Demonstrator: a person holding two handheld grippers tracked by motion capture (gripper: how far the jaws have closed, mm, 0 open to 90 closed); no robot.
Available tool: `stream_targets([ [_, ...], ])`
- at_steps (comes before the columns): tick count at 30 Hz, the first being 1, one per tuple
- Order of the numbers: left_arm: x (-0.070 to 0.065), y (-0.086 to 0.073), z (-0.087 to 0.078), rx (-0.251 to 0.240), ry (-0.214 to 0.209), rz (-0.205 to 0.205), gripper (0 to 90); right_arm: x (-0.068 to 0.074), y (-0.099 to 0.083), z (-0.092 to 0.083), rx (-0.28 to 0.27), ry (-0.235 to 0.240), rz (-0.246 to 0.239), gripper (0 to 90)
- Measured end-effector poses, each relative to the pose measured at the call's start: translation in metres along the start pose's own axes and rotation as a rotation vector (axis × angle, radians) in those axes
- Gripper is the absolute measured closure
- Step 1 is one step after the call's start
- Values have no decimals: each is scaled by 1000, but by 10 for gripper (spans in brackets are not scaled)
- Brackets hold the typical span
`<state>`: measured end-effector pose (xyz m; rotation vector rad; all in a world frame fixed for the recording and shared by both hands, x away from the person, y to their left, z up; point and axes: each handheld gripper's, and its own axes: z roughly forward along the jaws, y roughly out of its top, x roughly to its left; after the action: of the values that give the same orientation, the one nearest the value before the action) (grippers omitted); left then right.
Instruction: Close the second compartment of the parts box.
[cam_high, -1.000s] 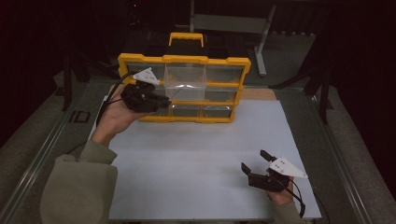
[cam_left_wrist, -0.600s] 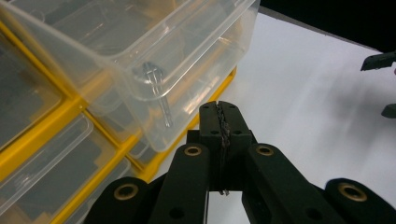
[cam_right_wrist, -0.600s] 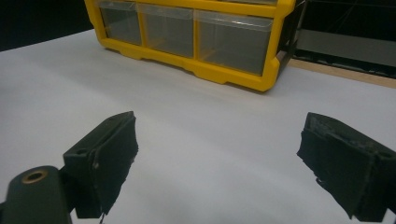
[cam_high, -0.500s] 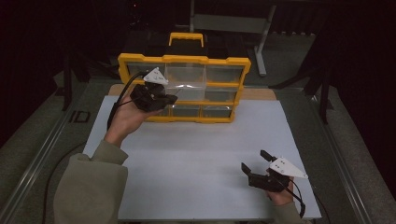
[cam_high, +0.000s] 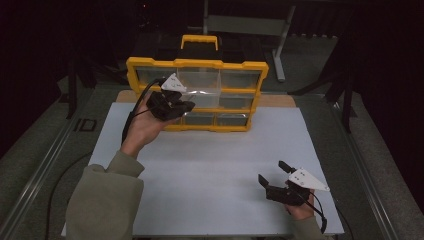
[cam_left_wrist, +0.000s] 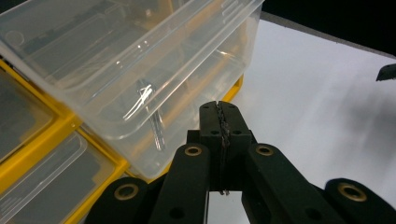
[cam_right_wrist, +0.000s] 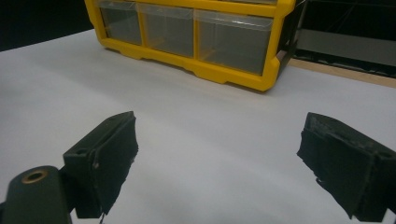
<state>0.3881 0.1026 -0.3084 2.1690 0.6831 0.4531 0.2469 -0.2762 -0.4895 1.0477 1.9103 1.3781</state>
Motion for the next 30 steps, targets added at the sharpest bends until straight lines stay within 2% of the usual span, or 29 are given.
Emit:
stream_targets([
  [8,1,1,4,-21,16,-21,899,0,0,0,1,2,2,110],
  [11,1,1,5,-26,10,-26,899,0,0,0,1,2,3,109],
  [13,1,2,5,-27,18,-21,899,0,0,0,2,1,1,110],
  [30,5,5,6,-52,61,-58,899,0,0,0,1,2,-3,110],
])
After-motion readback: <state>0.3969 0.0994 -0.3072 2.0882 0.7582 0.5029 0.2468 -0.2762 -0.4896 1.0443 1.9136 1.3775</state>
